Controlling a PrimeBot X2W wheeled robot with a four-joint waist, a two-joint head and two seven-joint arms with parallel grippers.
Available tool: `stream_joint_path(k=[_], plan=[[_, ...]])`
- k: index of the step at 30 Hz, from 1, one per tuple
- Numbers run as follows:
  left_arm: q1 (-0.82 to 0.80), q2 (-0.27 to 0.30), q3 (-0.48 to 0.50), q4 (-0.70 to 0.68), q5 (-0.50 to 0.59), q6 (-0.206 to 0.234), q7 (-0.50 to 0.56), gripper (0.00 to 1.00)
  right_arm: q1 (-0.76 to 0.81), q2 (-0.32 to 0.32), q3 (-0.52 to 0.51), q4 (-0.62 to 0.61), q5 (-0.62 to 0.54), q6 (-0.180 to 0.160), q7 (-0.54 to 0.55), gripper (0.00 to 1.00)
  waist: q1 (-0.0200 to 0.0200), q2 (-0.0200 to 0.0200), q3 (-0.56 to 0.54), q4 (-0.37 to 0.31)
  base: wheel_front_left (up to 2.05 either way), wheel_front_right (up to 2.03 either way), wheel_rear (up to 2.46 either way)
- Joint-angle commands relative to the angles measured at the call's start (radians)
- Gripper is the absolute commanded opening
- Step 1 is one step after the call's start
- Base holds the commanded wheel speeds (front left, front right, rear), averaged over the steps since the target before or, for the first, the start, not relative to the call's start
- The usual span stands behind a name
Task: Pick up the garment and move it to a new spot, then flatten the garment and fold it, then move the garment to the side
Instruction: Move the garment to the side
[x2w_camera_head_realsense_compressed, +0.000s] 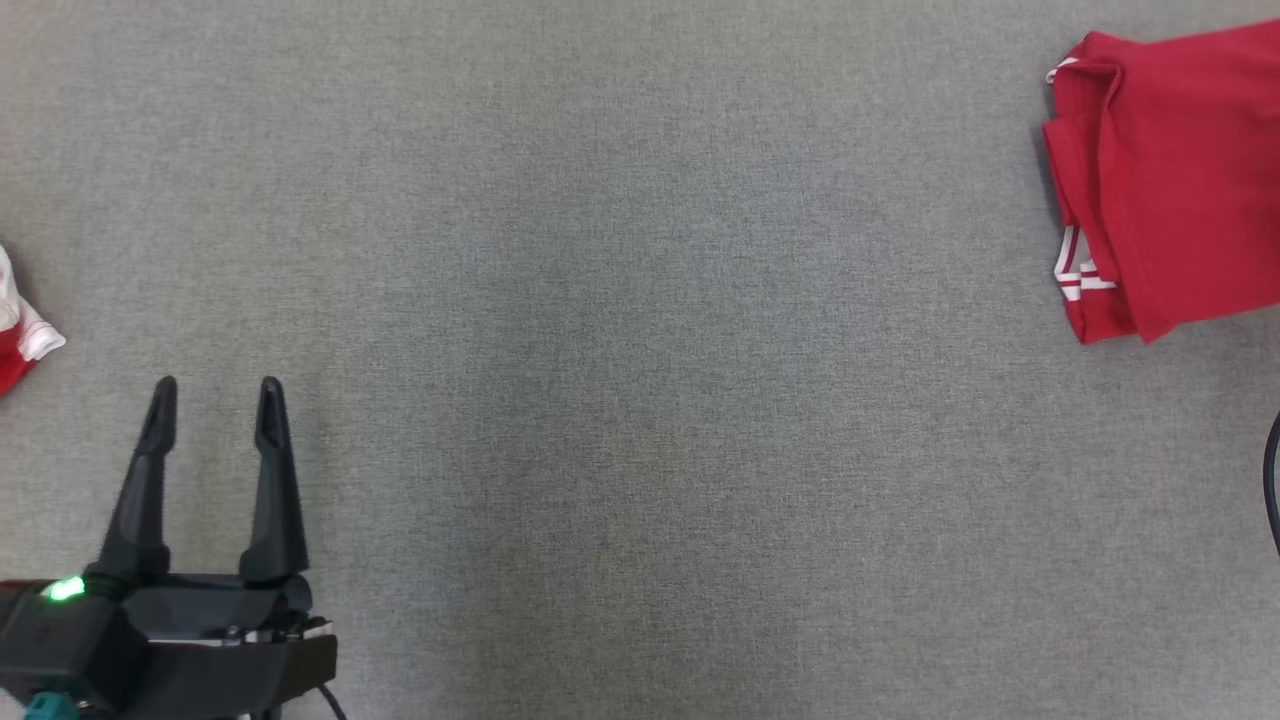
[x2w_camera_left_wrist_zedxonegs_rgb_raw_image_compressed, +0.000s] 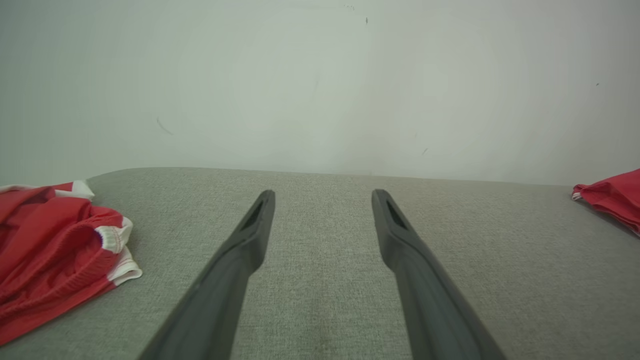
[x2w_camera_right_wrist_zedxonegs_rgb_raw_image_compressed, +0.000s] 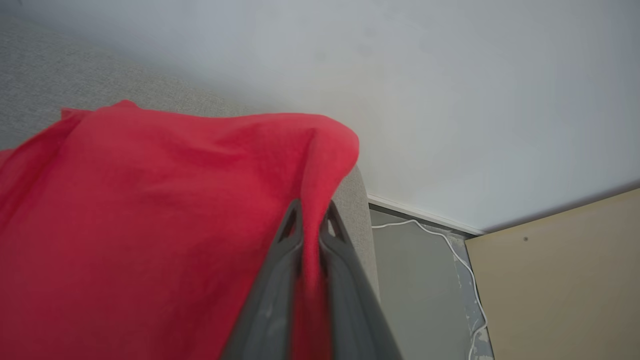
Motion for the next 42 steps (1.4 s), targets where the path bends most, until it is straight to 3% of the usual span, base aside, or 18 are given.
stream_joint_path(k=[1, 23, 24, 25, 33, 42], plan=[[0.001, 0.010, 0.008, -0.009, 0.009, 0.003, 0.000, 1.00, -0.025, -0.003, 0.010, 0.008, 0.013, -0.001, -0.007, 0.00, 0.0000, -0.0001, 0.007, -0.005, 0.00, 0.00, 0.00], [0.016, 0.042, 0.021, -0.051, 0.010, 0.020, 0.027, 1.00, -0.135, 0.068, 0.129, 0.145, 0.038, -0.001, -0.072, 0.00, 0.0000, -0.0001, 0.059, -0.052, 0.00, 0.00, 0.00], [0.017, 0.042, 0.021, -0.050, 0.009, 0.021, 0.027, 1.00, -0.142, 0.068, 0.133, 0.151, 0.033, -0.001, -0.074, 0.46, 0.0000, -0.0001, 0.060, -0.052, 0.00, 0.00, 0.00], [0.017, 0.043, 0.020, -0.049, 0.009, 0.022, 0.026, 1.00, -0.148, 0.069, 0.138, 0.159, 0.027, -0.001, -0.075, 1.00, 0.0000, -0.0001, 0.061, -0.052, 0.00, 0.00, 0.00], [0.018, 0.037, 0.018, -0.039, 0.003, 0.030, 0.017, 1.00, -0.181, 0.084, 0.176, 0.214, -0.007, -0.001, -0.088, 1.00, 0.0000, -0.0001, 0.057, -0.052, 0.00, 0.00, 0.00], [0.043, 0.013, 0.012, 0.037, -0.031, 0.029, -0.016, 1.00, -0.167, 0.137, 0.139, 0.229, 0.014, -0.001, -0.224, 1.00, 0.0000, -0.0001, -0.038, -0.029, 0.00, 0.00, 0.00]])
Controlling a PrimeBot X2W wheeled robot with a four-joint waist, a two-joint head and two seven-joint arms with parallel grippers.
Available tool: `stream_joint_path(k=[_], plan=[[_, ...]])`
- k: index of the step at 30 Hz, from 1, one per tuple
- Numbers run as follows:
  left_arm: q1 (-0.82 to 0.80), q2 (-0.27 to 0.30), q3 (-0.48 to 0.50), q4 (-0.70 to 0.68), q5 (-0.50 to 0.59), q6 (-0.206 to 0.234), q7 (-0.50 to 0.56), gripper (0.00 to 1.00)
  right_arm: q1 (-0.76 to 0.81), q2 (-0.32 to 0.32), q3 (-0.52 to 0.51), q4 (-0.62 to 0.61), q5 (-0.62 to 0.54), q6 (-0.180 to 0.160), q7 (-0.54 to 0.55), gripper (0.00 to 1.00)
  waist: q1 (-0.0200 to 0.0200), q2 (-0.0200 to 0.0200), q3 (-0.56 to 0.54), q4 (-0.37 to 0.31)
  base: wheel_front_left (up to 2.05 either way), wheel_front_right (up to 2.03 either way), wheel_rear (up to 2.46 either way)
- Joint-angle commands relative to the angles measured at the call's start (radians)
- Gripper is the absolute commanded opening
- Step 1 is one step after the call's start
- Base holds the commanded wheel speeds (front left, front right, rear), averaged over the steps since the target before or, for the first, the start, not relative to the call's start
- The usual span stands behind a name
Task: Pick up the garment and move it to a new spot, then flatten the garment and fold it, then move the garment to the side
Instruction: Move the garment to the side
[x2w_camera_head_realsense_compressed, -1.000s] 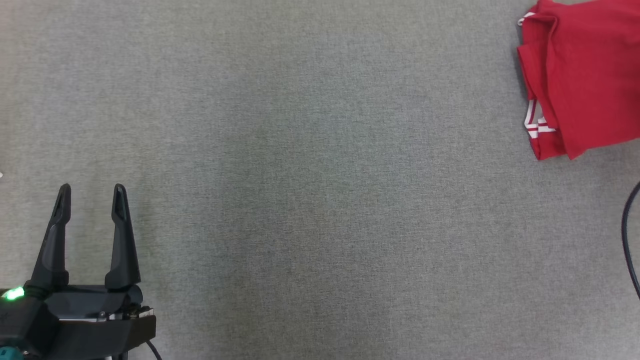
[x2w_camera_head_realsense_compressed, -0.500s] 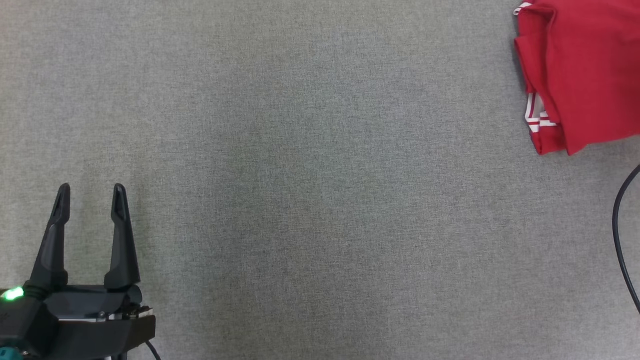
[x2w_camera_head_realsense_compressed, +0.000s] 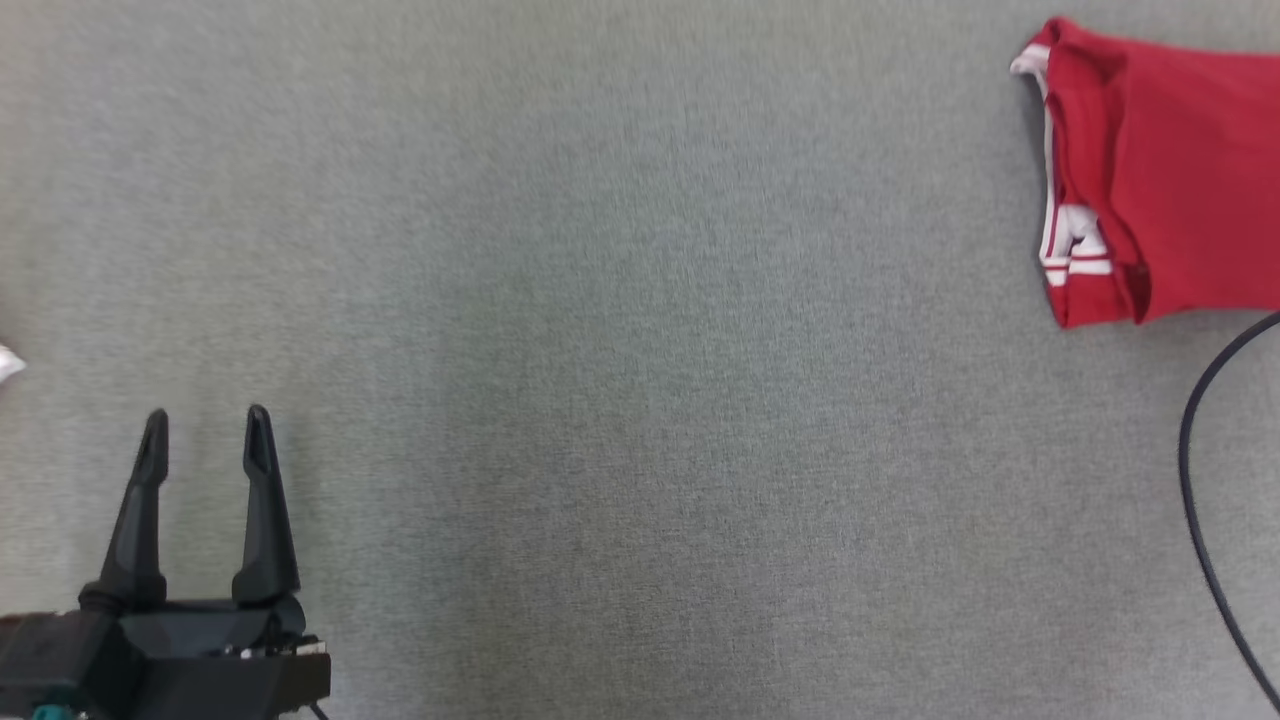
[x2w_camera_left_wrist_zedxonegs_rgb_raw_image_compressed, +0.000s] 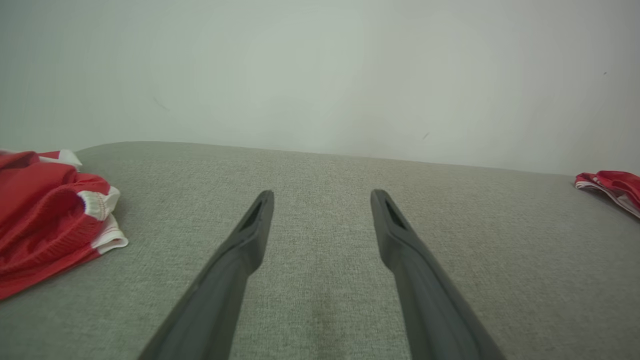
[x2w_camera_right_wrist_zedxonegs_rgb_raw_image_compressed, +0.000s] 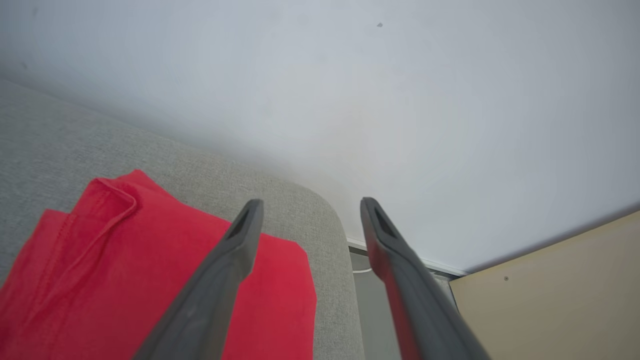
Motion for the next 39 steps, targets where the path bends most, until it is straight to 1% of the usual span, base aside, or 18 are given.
stream_joint_path(k=[1, 3, 4, 6, 10, 14, 17, 23, 27, 32, 37, 38, 39], plan=[[0.027, -0.003, 0.006, 0.021, -0.012, 0.001, -0.014, 1.00, 0.014, 0.024, -0.016, -0.006, 0.015, -0.001, -0.033, 1.00, 0.0000, -0.0001, -0.056, 0.018, 0.00, 0.00, 0.00], [0.035, -0.010, 0.008, 0.038, -0.022, 0.000, -0.022, 1.00, 0.032, 0.043, -0.045, -0.023, 0.049, -0.001, -0.052, 1.00, 0.0000, -0.0001, -0.080, 0.026, 0.00, 0.00, 0.00], [0.035, -0.010, 0.008, 0.038, -0.022, 0.000, -0.022, 1.00, 0.032, 0.043, -0.045, -0.023, 0.049, -0.001, -0.052, 1.00, 0.0000, -0.0001, -0.080, 0.026, 0.00, 0.00, 0.00], [0.045, -0.016, 0.008, 0.056, -0.031, -0.004, -0.029, 1.00, 0.045, 0.054, -0.075, -0.046, 0.084, -0.001, -0.064, 1.00, 0.0000, -0.0001, -0.101, 0.036, 0.00, 0.00, 0.00], [0.064, -0.032, -0.003, 0.093, -0.041, -0.006, -0.040, 1.00, 0.103, 0.071, -0.115, -0.105, 0.128, -0.001, -0.076, 1.00, 0.0000, -0.0001, -0.148, 0.069, 0.00, 0.00, 0.00], [0.081, -0.043, -0.004, 0.116, -0.046, -0.008, -0.048, 1.00, 0.164, 0.083, -0.165, -0.182, 0.144, -0.001, -0.078, 1.00, 0.0000, -0.0001, -0.194, 0.100, 0.00, 0.00, 0.00], [0.095, -0.050, -0.004, 0.127, -0.049, -0.010, -0.052, 1.00, 0.232, 0.096, -0.227, -0.240, 0.141, -0.001, -0.077, 1.00, 0.0000, -0.0001, -0.227, 0.123, 0.00, 0.00, 0.00], [0.122, -0.056, -0.010, 0.145, -0.053, -0.018, -0.054, 1.00, 0.401, 0.129, -0.366, -0.344, 0.094, -0.001, -0.078, 1.00, 0.0000, -0.0001, -0.283, 0.167, 0.00, 0.00, 0.00], [0.133, -0.059, -0.019, 0.161, -0.051, -0.022, -0.055, 1.00, 0.499, 0.163, -0.430, -0.386, 0.045, -0.001, -0.078, 1.00, 0.0000, -0.0001, -0.312, 0.182, 0.00, 0.00, 0.00], [0.149, -0.064, -0.027, 0.171, -0.046, -0.020, -0.056, 1.00, 0.601, 0.215, -0.521, -0.445, -0.018, -0.001, -0.078, 1.00, 0.0000, -0.0001, -0.345, 0.186, 0.00, 0.00, 0.00], [0.167, -0.069, -0.034, 0.175, -0.045, -0.017, -0.056, 1.00, 0.719, 0.285, -0.659, -0.523, -0.099, -0.001, -0.078, 1.00, 0.0000, -0.0001, -0.378, 0.175, 0.00, 0.00, 0.00], [0.172, -0.070, -0.035, 0.175, -0.046, -0.016, -0.055, 1.00, 0.750, 0.301, -0.681, -0.541, -0.120, -0.001, -0.078, 1.00, 0.0000, -0.0001, -0.383, 0.174, 0.00, 0.00, 0.00], [0.175, -0.071, -0.037, 0.175, -0.048, -0.017, -0.055, 1.00, 0.802, 0.326, -0.727, -0.575, -0.162, -0.001, -0.078, 1.00, 0.0000, -0.0001, -0.395, 0.169, 0.00, 0.00, 0.00]])
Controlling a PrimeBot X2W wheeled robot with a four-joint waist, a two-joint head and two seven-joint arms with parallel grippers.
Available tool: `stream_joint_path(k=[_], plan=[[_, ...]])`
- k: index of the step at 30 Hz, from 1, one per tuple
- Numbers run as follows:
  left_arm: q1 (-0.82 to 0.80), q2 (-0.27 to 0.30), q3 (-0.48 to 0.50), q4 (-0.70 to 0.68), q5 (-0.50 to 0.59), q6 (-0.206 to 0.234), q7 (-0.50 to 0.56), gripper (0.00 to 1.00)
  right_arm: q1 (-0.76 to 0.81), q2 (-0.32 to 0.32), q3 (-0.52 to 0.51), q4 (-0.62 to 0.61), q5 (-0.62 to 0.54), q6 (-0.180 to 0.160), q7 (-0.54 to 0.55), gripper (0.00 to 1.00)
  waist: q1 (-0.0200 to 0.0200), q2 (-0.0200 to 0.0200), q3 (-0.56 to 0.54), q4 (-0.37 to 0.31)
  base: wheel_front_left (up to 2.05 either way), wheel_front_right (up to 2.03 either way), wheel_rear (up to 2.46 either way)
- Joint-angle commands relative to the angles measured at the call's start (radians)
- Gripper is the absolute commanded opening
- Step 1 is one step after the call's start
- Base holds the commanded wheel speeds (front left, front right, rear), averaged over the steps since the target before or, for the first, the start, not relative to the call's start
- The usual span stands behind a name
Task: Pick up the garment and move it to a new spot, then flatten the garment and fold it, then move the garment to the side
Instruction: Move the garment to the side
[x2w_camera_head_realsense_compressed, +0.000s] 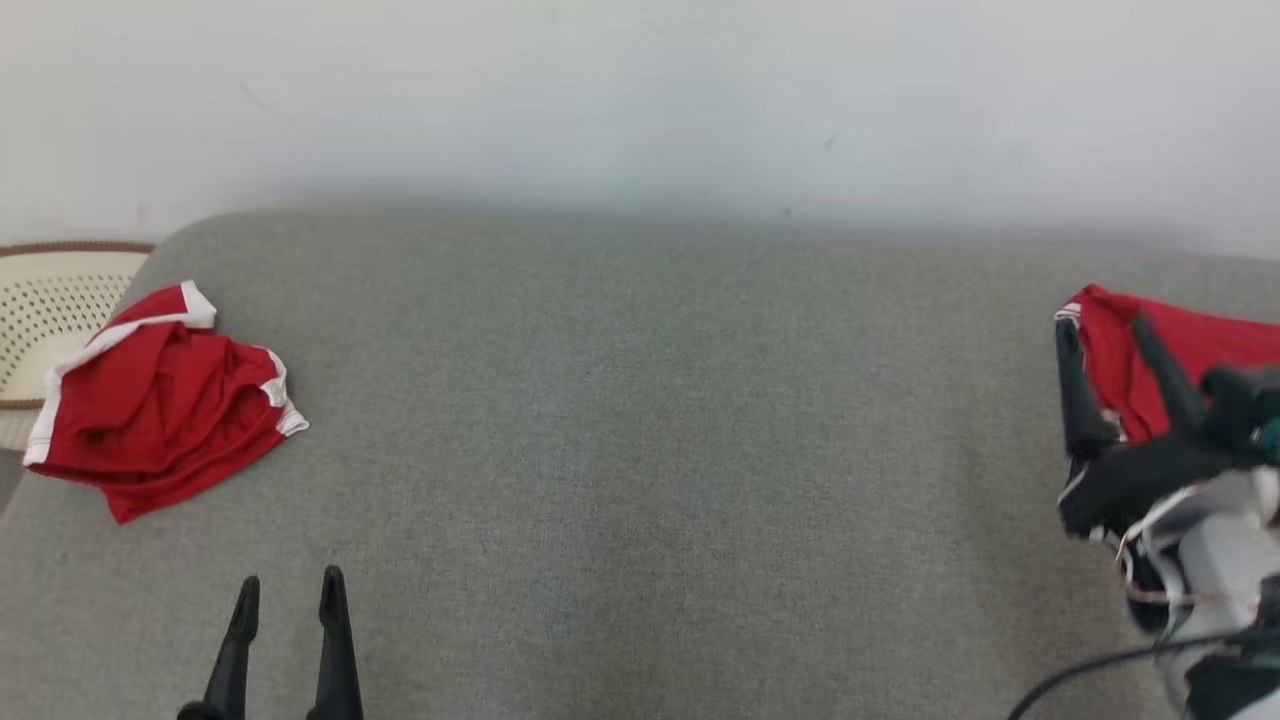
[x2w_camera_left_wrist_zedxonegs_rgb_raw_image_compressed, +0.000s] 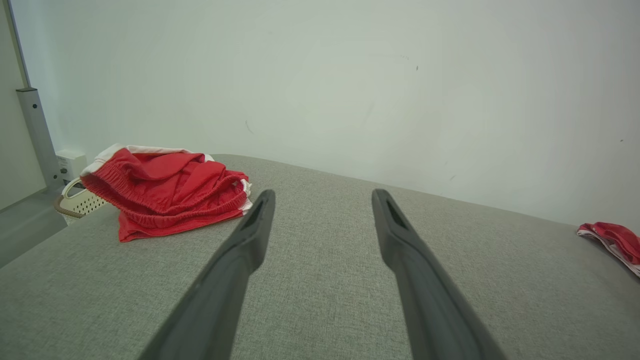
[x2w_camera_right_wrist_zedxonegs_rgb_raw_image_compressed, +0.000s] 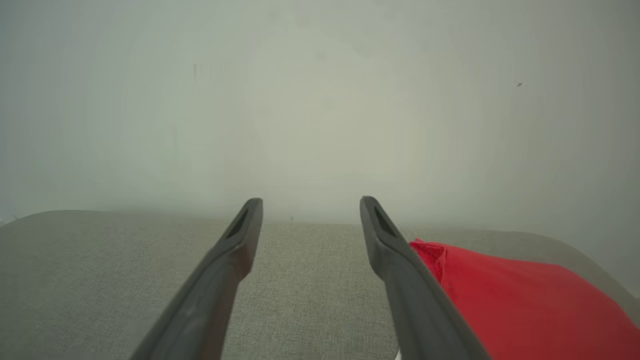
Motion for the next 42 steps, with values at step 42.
stream_joint_path(k=[42], plan=[[0.044, 0.019, -0.050, 0.044, 0.023, -0.002, 0.010, 1.00, 0.688, 0.366, -0.280, -0.640, -0.396, -0.001, 0.117, 1.00, 0.0001, 0.0001, -0.069, -0.043, 0.00, 0.00, 0.00]])
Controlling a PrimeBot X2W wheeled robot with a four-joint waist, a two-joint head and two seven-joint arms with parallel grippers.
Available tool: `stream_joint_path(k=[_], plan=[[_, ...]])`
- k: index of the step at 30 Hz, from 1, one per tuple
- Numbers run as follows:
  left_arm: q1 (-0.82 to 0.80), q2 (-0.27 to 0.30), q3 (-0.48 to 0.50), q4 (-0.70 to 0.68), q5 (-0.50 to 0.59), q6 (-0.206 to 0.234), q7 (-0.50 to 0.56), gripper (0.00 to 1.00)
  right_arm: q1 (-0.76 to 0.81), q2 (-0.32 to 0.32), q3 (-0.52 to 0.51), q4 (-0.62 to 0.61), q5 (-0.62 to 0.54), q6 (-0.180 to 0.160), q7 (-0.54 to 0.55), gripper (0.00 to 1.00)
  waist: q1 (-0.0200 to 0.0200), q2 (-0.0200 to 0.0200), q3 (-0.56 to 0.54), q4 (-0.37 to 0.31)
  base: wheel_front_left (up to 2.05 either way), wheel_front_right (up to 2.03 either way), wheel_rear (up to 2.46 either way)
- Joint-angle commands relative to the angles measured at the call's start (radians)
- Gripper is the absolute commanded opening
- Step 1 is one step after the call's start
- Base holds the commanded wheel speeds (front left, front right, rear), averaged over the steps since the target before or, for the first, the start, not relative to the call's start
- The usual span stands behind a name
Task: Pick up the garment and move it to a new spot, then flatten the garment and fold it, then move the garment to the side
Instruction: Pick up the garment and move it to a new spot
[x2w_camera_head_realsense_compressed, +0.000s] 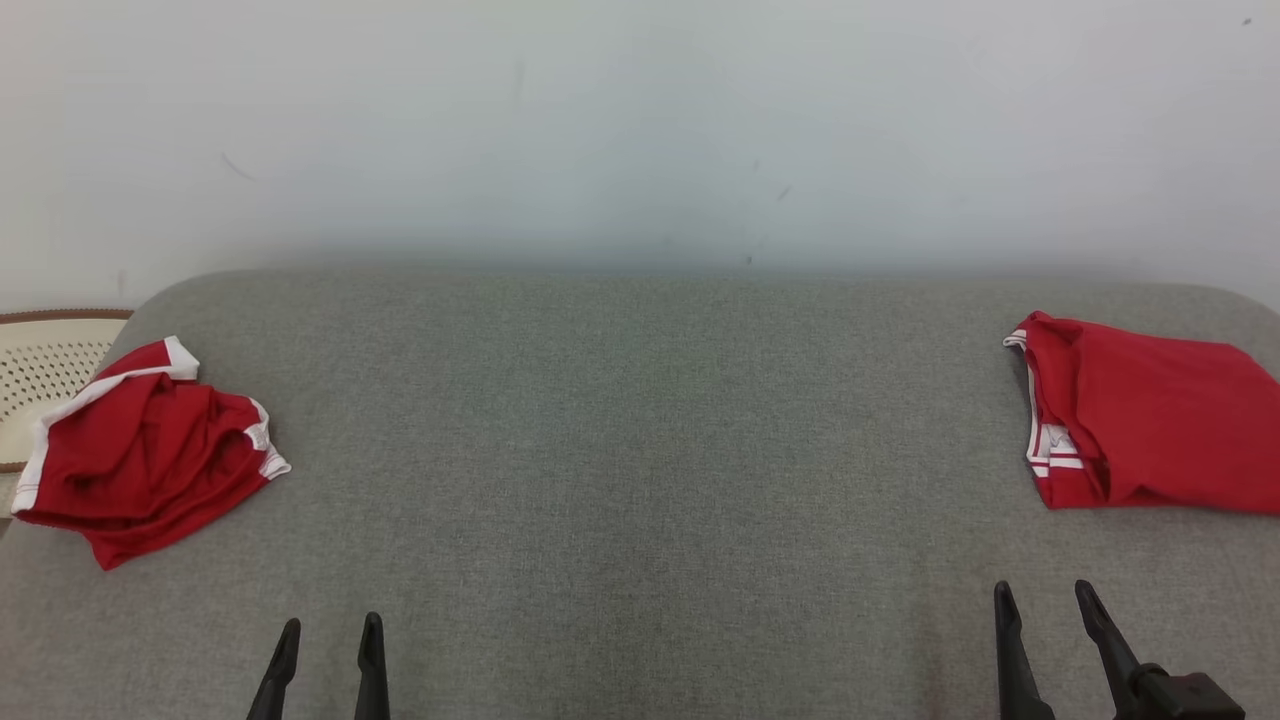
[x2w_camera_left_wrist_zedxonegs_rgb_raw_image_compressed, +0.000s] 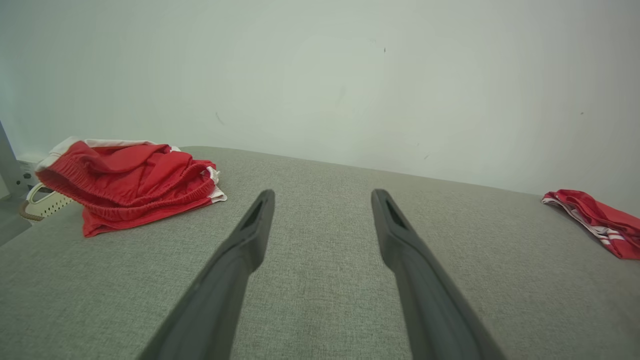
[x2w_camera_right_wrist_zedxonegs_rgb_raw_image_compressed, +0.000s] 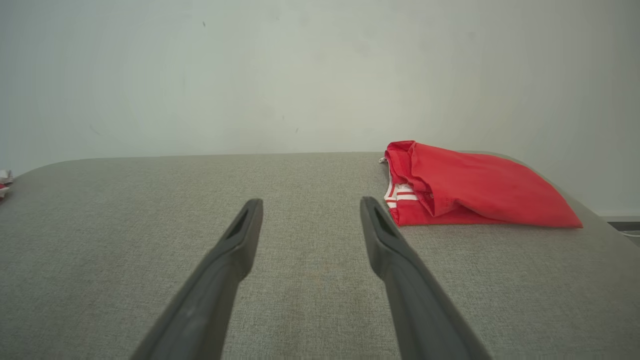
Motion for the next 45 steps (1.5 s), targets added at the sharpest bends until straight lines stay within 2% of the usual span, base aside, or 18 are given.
stream_joint_path(k=[1, 8, 45], plan=[[0.000, 0.012, -0.003, 0.010, -0.001, -0.002, 0.007, 1.00, 0.017, 0.002, -0.001, -0.002, 0.007, -0.001, -0.001, 1.00, 0.0000, 0.0000, -0.002, 0.000, 0.00, 0.00, 0.00], [0.000, 0.042, -0.020, 0.017, 0.059, 0.027, 0.039, 1.00, 0.010, 0.002, 0.012, 0.003, -0.001, -0.001, 0.001, 1.00, 0.0000, 0.0000, -0.007, -0.006, 0.00, 0.00, 0.00], [0.009, 0.062, -0.028, 0.017, 0.022, 0.044, 0.043, 1.00, 0.013, 0.002, 0.006, 0.023, 0.007, -0.001, 0.001, 1.00, 0.0000, 0.0000, -0.022, -0.009, 0.00, 0.00, 0.00]])
